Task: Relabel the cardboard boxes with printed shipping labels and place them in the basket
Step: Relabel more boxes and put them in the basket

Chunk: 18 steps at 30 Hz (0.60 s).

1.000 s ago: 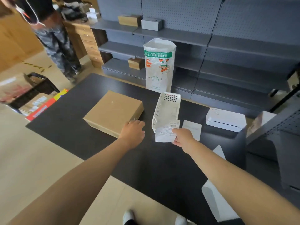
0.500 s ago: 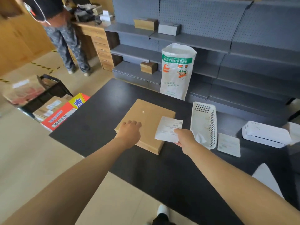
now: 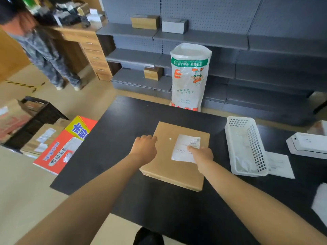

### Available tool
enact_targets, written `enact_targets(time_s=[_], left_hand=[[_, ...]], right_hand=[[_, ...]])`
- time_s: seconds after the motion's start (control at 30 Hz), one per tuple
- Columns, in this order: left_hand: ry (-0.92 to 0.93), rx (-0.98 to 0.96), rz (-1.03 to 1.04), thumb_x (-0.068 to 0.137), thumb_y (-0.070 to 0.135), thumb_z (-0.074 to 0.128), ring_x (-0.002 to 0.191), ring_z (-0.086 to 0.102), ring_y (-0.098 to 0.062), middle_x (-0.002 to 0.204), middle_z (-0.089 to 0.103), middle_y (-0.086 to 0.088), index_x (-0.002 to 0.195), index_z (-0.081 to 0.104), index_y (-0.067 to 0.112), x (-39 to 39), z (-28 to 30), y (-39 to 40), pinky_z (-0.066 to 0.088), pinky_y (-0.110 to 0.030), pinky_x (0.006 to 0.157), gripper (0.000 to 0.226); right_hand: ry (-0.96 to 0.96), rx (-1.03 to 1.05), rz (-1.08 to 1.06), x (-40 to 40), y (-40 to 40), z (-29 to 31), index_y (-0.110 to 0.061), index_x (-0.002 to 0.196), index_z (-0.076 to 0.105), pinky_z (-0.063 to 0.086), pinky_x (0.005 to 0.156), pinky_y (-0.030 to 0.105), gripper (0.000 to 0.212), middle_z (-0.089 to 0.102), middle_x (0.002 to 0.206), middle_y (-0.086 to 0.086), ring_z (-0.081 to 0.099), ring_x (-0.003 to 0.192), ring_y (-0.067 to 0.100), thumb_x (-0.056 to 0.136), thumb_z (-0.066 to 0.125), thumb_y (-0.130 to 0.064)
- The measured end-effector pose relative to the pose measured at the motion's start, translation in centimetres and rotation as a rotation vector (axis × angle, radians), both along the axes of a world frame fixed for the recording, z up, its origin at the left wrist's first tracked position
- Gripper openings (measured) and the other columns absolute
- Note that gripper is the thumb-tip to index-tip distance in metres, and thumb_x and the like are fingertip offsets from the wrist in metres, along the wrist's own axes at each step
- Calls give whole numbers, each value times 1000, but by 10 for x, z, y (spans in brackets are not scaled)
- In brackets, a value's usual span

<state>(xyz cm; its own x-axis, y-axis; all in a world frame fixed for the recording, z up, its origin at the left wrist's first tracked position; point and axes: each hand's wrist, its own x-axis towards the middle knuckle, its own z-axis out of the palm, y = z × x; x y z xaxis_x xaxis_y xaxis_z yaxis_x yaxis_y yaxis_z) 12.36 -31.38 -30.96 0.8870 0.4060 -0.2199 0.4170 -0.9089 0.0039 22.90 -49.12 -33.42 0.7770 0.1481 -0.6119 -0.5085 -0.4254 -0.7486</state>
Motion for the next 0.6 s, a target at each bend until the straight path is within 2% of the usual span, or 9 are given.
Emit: enact_targets(time_s=[0.1,0.2,0.43,0.6], left_hand=[[-5,-19,-75,92,17,41,114,50,-24,125,56,-3,130,49,17,14,-5,32,36,-34,97,38],[-19,-62,-121,90,13,40,113,51,-24,123,58,-3,124,52,16,25,-10,51,37,-34,95,36],[-26,-109,-236,88,8,39,112,48,-23,127,51,-4,127,49,15,25,-29,53,39,-34,97,41],[-77,-107,-360,89,8,40,124,38,-25,139,38,-5,131,45,13,32,-36,40,35,-34,102,42]], right_hand=[[-31,-76,-30,-6,22,-6,-15,103,63,45,54,22,20,66,89,-2,60,71,10,88,67,-28],[-38,-148,-66,-7,40,-11,-14,104,64,45,53,23,24,67,88,-1,63,73,13,88,67,-31],[-47,-296,-58,-11,61,-24,-14,105,65,42,50,23,24,70,97,2,63,76,15,89,65,-32],[-29,-351,-52,-4,67,-32,-14,107,66,42,49,23,25,71,102,3,62,73,15,88,65,-30]])
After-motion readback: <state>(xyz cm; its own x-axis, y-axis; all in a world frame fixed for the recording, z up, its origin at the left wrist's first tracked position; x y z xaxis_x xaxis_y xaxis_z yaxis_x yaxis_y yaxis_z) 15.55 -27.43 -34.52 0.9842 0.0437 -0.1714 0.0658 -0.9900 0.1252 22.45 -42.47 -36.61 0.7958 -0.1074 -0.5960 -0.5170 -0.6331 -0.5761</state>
